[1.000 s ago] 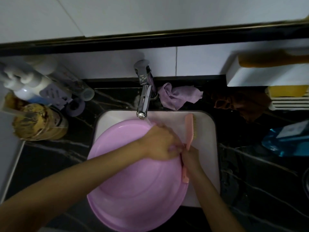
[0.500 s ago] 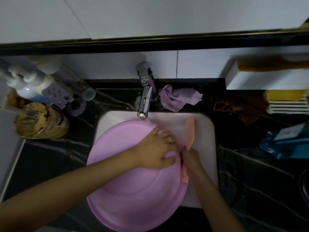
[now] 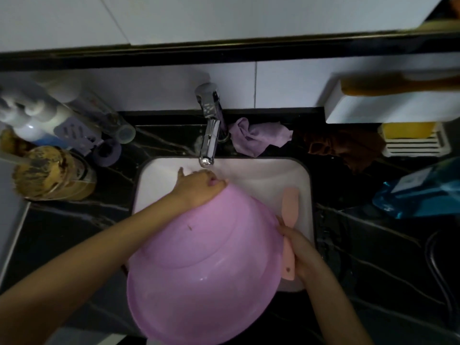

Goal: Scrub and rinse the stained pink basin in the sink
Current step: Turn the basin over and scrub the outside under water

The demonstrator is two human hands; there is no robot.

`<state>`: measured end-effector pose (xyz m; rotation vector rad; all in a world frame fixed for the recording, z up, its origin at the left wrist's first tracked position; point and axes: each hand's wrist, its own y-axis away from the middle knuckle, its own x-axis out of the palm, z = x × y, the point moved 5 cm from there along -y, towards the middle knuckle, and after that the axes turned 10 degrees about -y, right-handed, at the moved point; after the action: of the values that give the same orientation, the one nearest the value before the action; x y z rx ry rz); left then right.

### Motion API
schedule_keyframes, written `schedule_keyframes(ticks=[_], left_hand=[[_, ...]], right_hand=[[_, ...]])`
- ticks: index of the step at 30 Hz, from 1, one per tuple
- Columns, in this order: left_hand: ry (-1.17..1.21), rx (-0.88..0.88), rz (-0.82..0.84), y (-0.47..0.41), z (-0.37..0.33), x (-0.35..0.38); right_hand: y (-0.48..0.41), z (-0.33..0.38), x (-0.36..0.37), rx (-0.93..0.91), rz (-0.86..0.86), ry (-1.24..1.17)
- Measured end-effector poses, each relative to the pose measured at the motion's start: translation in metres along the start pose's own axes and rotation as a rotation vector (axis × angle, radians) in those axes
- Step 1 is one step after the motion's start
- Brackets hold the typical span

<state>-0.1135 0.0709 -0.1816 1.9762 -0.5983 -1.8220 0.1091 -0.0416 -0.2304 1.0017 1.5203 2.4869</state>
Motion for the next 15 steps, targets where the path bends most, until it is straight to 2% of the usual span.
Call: schedule_keyframes(ticks=[3,5,8,10,13,15], left_hand=[[0.096,-0.077,-0.039,0.009,0.011,0.010],[0.099,-0.060,-0.069,0.009,0.010,0.008],[0.080,0.004,-0.076,-0.004,-0.003,-0.003],[0.054,0.166,-0.103,-0.005,-0.030,-0.011],[-0.129,0.554,-0.122,0.018,-0.080,-0.007],[-0.189,0.644,-0.170,0.027,-0.081,-0.005]], right_hand=[[-0.013,-0.008,0.001,-0.085,-0.116,0.104],[-0.021,-0.002,0.008,-0.130,-0.184,0.168],[-0.033,0.021,0.023,-0.199,-0.184,0.288],[-0.041,0.031,0.027,-0.216,-0.214,0.316],[-0.052,0.022,0.025,-0.203,-0.210,0.315],[-0.057,0.013,0.019,-0.195,-0.229,0.286]])
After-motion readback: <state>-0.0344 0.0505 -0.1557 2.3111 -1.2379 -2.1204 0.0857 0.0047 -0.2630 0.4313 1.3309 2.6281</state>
